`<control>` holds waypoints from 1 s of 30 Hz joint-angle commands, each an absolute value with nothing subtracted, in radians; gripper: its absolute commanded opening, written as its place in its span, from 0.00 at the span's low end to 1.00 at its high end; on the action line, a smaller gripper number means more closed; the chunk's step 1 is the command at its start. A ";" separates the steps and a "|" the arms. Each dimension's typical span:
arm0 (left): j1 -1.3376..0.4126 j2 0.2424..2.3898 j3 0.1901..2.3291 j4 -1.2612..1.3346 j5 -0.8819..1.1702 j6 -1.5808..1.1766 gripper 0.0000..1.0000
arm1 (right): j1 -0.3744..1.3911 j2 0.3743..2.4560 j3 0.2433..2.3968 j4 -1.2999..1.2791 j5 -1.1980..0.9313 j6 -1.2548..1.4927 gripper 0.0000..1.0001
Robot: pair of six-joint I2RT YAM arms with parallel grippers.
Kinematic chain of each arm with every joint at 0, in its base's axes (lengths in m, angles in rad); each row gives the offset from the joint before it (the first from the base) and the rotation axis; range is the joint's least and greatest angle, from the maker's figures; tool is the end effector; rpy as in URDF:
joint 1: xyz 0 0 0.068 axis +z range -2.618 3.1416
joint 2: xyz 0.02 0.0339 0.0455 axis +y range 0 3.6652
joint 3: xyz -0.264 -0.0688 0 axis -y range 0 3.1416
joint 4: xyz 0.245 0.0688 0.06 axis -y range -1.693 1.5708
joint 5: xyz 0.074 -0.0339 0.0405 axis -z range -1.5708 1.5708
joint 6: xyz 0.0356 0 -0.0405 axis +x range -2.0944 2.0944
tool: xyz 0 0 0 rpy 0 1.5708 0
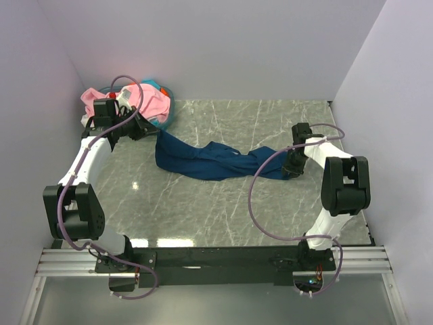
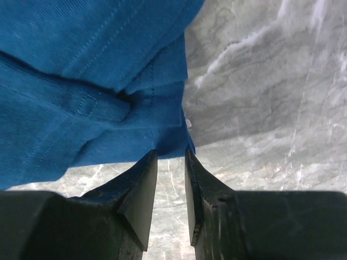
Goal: Fold and stack the t-shirts
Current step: Flatten the tshirt out
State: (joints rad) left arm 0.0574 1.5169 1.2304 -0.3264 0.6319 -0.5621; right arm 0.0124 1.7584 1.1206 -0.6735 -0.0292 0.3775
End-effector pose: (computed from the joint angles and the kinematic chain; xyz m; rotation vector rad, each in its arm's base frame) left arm 0.3424 -0.0014 0.3063 -0.3120 2.1885 -0.9725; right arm 0.3299 0.0051 0.1693 0.5193 2.8434 0.1145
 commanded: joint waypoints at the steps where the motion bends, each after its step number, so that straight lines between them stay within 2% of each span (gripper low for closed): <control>1: 0.054 1.499 1.241 -0.302 0.660 -0.543 0.00 | -0.020 1.769 1.153 -0.634 -0.026 0.382 0.35; 10: 0.055 1.499 1.258 -0.319 0.647 -0.529 0.00 | -0.023 1.790 1.143 -0.661 -0.006 0.380 0.36; 24: 0.054 1.506 1.262 -0.310 0.647 -0.538 0.00 | -0.021 1.764 1.075 -0.629 -0.095 0.396 0.35; 27: 0.052 1.509 1.258 -0.308 0.647 -0.538 0.00 | -0.021 1.773 1.066 -0.624 -0.116 0.394 0.21; 29: 0.054 1.516 1.261 -0.308 0.647 -0.538 0.00 | -0.021 1.773 1.072 -0.627 -0.143 0.393 0.03; 30: 0.054 1.516 1.262 -0.310 0.647 -0.538 0.00 | -0.021 1.770 1.072 -0.632 -0.147 0.391 0.02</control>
State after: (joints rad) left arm 0.0574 1.5173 1.2304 -0.3267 0.6319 -0.5579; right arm -0.0212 1.7790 1.0920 -0.6327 -0.1104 0.3912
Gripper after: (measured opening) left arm 0.012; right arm 0.052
